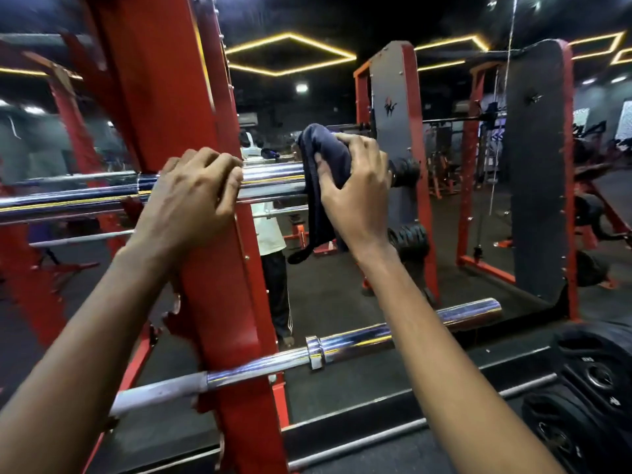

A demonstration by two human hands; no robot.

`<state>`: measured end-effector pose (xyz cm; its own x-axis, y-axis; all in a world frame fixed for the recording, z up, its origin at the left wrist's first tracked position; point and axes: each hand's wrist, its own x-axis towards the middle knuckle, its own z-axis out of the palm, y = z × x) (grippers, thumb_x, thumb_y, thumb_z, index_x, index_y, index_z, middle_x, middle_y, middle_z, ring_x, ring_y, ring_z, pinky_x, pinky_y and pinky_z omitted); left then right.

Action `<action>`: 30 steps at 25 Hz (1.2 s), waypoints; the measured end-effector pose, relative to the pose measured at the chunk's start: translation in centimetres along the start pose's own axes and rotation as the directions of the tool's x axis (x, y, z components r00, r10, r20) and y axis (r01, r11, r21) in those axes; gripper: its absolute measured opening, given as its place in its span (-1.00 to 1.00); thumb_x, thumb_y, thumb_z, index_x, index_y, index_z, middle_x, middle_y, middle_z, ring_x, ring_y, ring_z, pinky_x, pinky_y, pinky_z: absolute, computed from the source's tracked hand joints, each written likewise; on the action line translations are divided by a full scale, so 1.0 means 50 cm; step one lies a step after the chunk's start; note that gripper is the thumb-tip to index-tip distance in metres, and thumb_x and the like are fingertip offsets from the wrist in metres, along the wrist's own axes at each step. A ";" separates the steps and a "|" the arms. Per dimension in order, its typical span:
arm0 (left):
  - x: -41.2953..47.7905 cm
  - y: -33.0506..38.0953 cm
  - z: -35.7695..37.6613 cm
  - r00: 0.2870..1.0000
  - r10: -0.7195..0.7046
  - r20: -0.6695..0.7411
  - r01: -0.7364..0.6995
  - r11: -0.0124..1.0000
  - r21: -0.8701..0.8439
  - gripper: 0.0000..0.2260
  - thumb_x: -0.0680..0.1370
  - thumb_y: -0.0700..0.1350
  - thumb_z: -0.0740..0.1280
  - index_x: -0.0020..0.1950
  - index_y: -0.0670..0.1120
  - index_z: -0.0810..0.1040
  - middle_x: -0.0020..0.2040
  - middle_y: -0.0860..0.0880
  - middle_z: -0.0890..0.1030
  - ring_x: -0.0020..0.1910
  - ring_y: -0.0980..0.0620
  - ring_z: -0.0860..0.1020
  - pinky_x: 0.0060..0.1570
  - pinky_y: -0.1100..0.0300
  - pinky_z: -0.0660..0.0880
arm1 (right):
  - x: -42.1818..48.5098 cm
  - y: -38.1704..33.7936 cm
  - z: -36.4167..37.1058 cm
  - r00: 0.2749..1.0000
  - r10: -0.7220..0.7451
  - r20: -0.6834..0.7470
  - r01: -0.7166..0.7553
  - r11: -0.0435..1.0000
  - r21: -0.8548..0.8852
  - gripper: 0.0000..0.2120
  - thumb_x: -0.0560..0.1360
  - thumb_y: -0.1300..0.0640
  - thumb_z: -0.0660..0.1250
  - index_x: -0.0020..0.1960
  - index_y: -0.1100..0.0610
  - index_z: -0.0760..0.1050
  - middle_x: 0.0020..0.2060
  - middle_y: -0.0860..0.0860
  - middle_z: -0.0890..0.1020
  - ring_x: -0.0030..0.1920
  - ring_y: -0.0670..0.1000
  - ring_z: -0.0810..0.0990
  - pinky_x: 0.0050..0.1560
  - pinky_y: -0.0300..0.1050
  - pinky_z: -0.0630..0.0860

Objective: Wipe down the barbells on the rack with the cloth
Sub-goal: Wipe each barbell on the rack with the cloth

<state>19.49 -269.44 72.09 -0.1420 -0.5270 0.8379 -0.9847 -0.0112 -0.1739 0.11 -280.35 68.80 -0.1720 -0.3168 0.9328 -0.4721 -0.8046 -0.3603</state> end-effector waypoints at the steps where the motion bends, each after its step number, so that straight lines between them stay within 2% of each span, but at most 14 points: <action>1: -0.003 -0.007 -0.003 1.000 0.004 0.027 -0.005 0.999 0.038 -0.63 0.67 0.07 0.04 0.25 -0.06 0.54 0.12 -0.13 0.60 0.10 -0.22 0.52 0.11 -0.10 0.39 | -0.007 -0.001 0.006 1.000 0.008 -0.006 -0.007 1.000 0.011 -0.67 0.59 -0.06 0.36 0.28 0.09 0.56 0.19 -0.01 0.60 0.21 0.05 0.54 0.23 0.03 0.50; 4: 0.004 -0.022 -0.015 0.993 -0.001 0.118 -0.008 0.997 0.076 -0.59 0.66 0.14 -0.01 0.28 0.02 0.52 0.09 -0.11 0.60 0.10 -0.21 0.55 0.16 -0.11 0.39 | -0.013 -0.024 0.019 1.000 0.005 -0.013 -0.005 1.000 -0.012 -0.63 0.60 -0.08 0.32 0.31 0.09 0.55 0.22 -0.01 0.61 0.24 0.07 0.54 0.30 0.10 0.48; 6: 0.008 -0.044 -0.030 0.992 0.008 0.128 -0.018 0.997 0.078 -0.57 0.65 0.20 -0.02 0.23 0.06 0.55 0.03 -0.08 0.61 0.08 -0.18 0.55 0.19 -0.11 0.36 | -0.015 -0.046 0.027 1.000 -0.020 0.002 0.020 0.997 -0.071 -0.58 0.60 -0.10 0.29 0.37 0.10 0.52 0.26 0.01 0.60 0.30 0.09 0.52 0.44 0.16 0.37; 9: -0.005 -0.066 -0.035 0.998 0.013 0.068 -0.023 0.988 0.154 -0.55 0.66 0.23 -0.03 0.17 0.05 0.56 -0.03 -0.08 0.59 0.03 -0.19 0.54 0.03 -0.09 0.41 | -0.041 -0.080 0.043 0.991 -0.090 0.098 0.096 0.993 -0.063 -0.52 0.55 -0.02 0.33 0.42 0.12 0.41 0.35 0.02 0.54 0.35 0.15 0.46 0.57 0.18 0.12; 10: -0.010 -0.065 -0.033 0.998 0.014 0.063 -0.026 0.981 0.194 -0.56 0.67 0.22 -0.04 0.17 0.04 0.55 -0.03 -0.08 0.59 0.02 -0.20 0.55 -0.01 -0.08 0.43 | -0.052 -0.092 0.053 0.982 -0.142 0.128 0.147 0.988 -0.036 -0.53 0.53 0.02 0.34 0.39 0.14 0.42 0.36 0.02 0.52 0.35 0.17 0.45 0.56 0.19 0.11; 13: -0.012 -0.066 -0.031 0.996 0.015 0.083 -0.032 0.976 0.215 -0.56 0.67 0.21 -0.04 0.21 0.04 0.54 -0.01 -0.09 0.59 0.03 -0.21 0.55 -0.04 -0.10 0.46 | -0.065 -0.113 0.073 0.943 -0.298 0.148 0.301 0.954 0.003 -0.62 0.53 0.06 0.36 0.32 0.15 0.51 0.35 0.03 0.55 0.32 0.19 0.50 0.47 0.18 0.25; 15: -0.016 -0.073 -0.037 0.995 0.016 0.094 -0.033 0.984 0.176 -0.54 0.66 0.24 -0.03 0.34 0.09 0.53 0.02 -0.09 0.58 0.06 -0.20 0.54 0.01 -0.10 0.48 | -0.050 -0.095 0.068 0.957 -0.285 0.063 0.283 0.959 0.026 -0.65 0.55 0.06 0.40 0.30 0.12 0.56 0.31 -0.01 0.60 0.31 0.11 0.55 0.45 0.15 0.32; 17: -0.027 -0.083 -0.041 0.994 0.006 0.107 -0.021 0.990 0.139 -0.54 0.66 0.25 -0.02 0.43 0.13 0.45 0.08 -0.08 0.56 0.12 -0.19 0.53 0.09 -0.11 0.49 | -0.035 -0.060 0.051 0.982 -0.172 -0.073 0.173 0.985 0.019 -0.68 0.56 0.07 0.40 0.29 0.09 0.58 0.26 -0.04 0.63 0.30 0.02 0.56 0.44 0.18 0.35; 20: -0.051 -0.126 -0.051 0.993 -0.038 0.108 0.035 0.999 0.037 -0.53 0.66 0.25 0.00 0.43 0.04 0.39 0.19 -0.09 0.51 0.23 -0.19 0.49 0.18 -0.16 0.49 | -0.023 -0.037 0.046 0.983 -0.009 -0.184 0.007 1.000 -0.012 -0.72 0.54 0.05 0.38 0.24 0.08 0.59 0.14 -0.05 0.65 0.19 0.03 0.58 0.35 0.16 0.43; 22: -0.062 -0.152 -0.054 0.996 0.002 0.094 0.001 0.999 -0.035 -0.52 0.66 0.23 0.00 0.41 -0.03 0.41 0.22 -0.08 0.51 0.26 -0.17 0.49 0.23 -0.17 0.47 | -0.026 -0.054 0.062 0.979 0.036 -0.201 -0.046 0.998 -0.045 -0.73 0.53 0.05 0.37 0.21 0.09 0.59 0.12 -0.05 0.65 0.17 0.06 0.57 0.36 0.13 0.42; 26: -0.070 -0.154 -0.036 0.998 0.061 -0.006 -0.062 0.995 -0.073 -0.58 0.69 0.13 0.06 0.39 -0.06 0.49 0.22 -0.07 0.55 0.21 -0.12 0.49 0.21 -0.10 0.46 | -0.039 -0.098 0.086 0.987 -0.002 -0.161 -0.010 0.997 -0.072 -0.71 0.53 0.02 0.35 0.21 0.08 0.59 0.12 -0.05 0.65 0.21 0.08 0.58 0.52 0.04 0.23; 30: -0.072 -0.156 -0.025 0.996 0.057 -0.070 -0.064 0.992 -0.108 -0.61 0.70 0.07 0.07 0.40 -0.08 0.48 0.22 -0.08 0.54 0.23 -0.12 0.50 0.21 -0.11 0.46 | -0.077 -0.174 0.126 0.987 -0.160 -0.035 0.157 0.985 -0.071 -0.65 0.55 0.00 0.34 0.28 0.10 0.57 0.19 -0.02 0.64 0.24 0.14 0.56 0.51 0.10 0.23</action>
<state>27.54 -266.39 71.10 -0.2046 -0.4664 0.8606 -0.9787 0.1149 -0.1704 10.35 -275.30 68.30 -0.1245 -0.1662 0.9782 -0.5536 -0.8065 -0.2075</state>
